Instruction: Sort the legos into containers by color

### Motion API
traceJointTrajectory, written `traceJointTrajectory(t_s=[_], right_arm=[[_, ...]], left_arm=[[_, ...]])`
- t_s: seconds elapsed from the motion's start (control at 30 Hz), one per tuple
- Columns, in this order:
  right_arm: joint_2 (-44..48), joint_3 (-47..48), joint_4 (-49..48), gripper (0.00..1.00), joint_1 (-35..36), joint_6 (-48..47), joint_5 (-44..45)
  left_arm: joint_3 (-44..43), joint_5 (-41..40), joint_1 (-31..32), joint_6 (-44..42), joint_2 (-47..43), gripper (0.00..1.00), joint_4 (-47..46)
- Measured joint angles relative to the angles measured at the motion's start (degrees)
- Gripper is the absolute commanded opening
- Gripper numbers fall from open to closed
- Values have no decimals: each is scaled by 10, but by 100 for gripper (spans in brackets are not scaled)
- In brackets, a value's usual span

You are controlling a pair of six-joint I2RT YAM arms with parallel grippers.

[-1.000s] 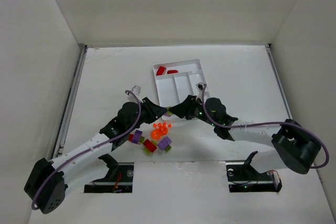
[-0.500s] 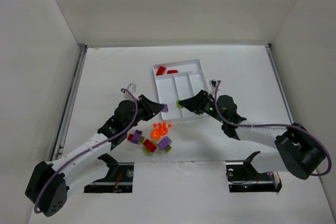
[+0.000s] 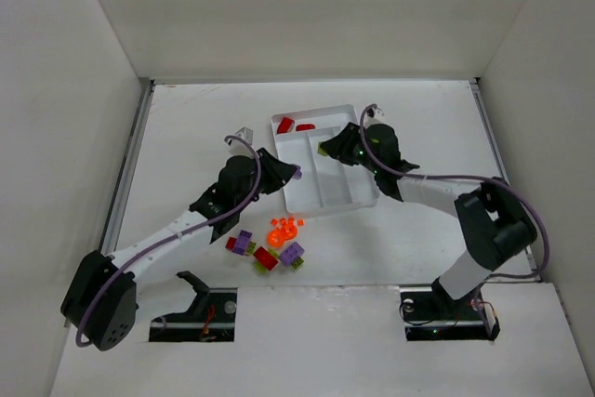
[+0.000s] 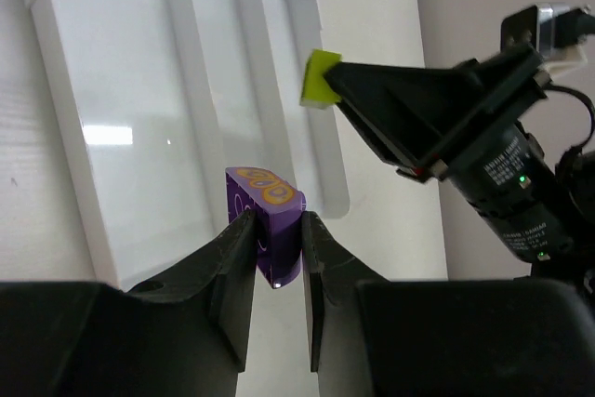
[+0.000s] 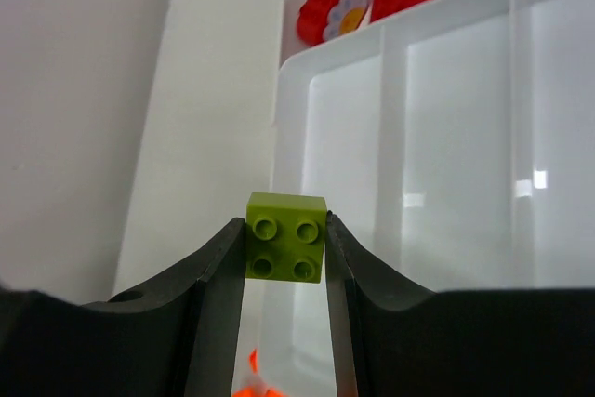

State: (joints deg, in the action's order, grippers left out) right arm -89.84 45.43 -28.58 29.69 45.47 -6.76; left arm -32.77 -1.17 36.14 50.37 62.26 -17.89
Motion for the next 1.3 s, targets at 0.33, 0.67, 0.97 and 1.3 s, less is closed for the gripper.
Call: traceJointTrajectory(t_s=[0.33, 0.67, 0.97, 1.3], right_arm=[[-144, 169, 146, 40, 0, -89, 120], [-165, 204, 193, 64, 1, -115, 148], [-5, 70, 173, 64, 33, -114, 158], [147, -63, 165, 65, 141, -118, 181]], left_arm=[[-75, -39, -10, -42, 127, 8, -32], [-130, -28, -43, -57, 250, 8, -56], [-191, -1, -60, -62, 356, 14, -79], [-201, -1, -66, -70, 397, 39, -84]])
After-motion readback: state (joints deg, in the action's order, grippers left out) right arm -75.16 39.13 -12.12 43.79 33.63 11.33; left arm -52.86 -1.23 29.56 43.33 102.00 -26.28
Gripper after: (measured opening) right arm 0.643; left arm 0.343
